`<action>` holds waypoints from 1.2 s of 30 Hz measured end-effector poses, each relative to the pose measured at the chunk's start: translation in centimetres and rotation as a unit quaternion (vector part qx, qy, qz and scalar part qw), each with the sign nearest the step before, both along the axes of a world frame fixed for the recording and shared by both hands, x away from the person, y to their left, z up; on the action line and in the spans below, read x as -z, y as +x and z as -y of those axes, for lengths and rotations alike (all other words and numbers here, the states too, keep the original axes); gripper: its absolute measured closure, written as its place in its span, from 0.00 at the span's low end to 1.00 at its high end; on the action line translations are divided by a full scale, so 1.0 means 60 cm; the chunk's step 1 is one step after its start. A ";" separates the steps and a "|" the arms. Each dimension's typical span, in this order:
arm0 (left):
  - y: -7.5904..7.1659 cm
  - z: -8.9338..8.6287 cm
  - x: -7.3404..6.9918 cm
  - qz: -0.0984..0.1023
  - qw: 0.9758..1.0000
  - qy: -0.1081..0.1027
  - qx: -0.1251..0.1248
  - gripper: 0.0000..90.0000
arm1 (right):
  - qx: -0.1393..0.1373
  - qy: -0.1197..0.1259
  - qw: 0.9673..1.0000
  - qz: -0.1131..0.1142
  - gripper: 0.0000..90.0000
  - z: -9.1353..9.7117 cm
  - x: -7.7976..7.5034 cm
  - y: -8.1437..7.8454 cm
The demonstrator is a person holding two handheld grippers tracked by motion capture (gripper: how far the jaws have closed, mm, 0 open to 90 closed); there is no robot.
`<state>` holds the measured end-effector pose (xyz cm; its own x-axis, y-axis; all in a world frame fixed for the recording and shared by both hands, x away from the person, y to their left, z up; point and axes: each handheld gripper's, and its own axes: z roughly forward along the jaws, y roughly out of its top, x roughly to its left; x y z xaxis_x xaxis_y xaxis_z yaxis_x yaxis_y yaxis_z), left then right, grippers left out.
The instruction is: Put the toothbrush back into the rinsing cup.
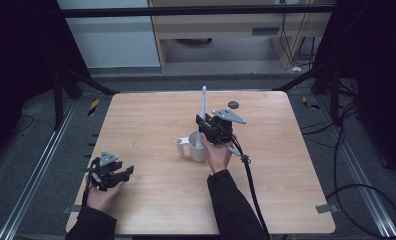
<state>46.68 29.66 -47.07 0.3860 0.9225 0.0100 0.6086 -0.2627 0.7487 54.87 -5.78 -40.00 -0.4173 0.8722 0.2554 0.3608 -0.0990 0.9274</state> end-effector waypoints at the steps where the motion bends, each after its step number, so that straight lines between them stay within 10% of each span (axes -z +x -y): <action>1: 0.000 0.000 0.000 -0.001 1.000 0.001 0.001 0.53 | 0.000 -0.003 1.000 -0.004 0.75 0.000 0.002 0.000; 18: 0.000 0.000 0.000 0.000 1.000 0.002 0.001 0.53 | -0.014 -0.040 0.997 -0.057 0.75 0.000 0.031 0.001; 36: 0.000 0.001 0.000 -0.001 1.000 0.003 0.001 0.53 | -0.012 -0.062 0.996 -0.061 0.72 0.005 0.043 0.003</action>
<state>46.66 29.62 -47.07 0.3879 0.9216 0.0152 0.6090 -0.2687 0.7463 55.03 -6.10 -42.56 -0.4107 0.8902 0.1974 0.4731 0.0230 0.8807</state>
